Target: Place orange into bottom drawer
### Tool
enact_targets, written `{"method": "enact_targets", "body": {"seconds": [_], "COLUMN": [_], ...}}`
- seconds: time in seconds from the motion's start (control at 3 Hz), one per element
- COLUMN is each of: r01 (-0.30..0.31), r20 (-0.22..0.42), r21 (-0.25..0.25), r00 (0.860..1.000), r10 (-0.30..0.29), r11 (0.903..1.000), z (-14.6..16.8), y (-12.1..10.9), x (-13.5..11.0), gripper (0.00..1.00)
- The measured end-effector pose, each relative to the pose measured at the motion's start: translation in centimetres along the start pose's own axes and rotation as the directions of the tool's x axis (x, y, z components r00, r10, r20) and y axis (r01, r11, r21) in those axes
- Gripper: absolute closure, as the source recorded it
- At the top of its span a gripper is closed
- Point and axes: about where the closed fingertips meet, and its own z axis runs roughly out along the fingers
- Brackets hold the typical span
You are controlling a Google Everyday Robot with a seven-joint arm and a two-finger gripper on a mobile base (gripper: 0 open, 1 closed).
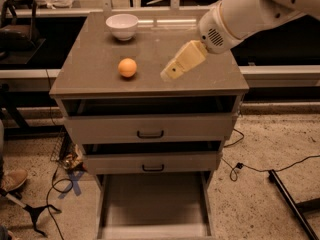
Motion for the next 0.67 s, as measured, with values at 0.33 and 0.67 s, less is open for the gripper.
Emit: {"method": "enact_targets", "body": {"seconds": [0.33,0.67], "r01": [-0.019,-0.056], "r20": [0.03,0.055], "r21": [-0.001,-0.019], "r00": [0.999,0.997], "r10": [0.019,0.057], "r11": [0.9998,0.9983], "z": [4.5,9.0], "y": [-0.4,-1.0], "x": [-1.7,-2.8], "gripper": [0.0,0.0]}}
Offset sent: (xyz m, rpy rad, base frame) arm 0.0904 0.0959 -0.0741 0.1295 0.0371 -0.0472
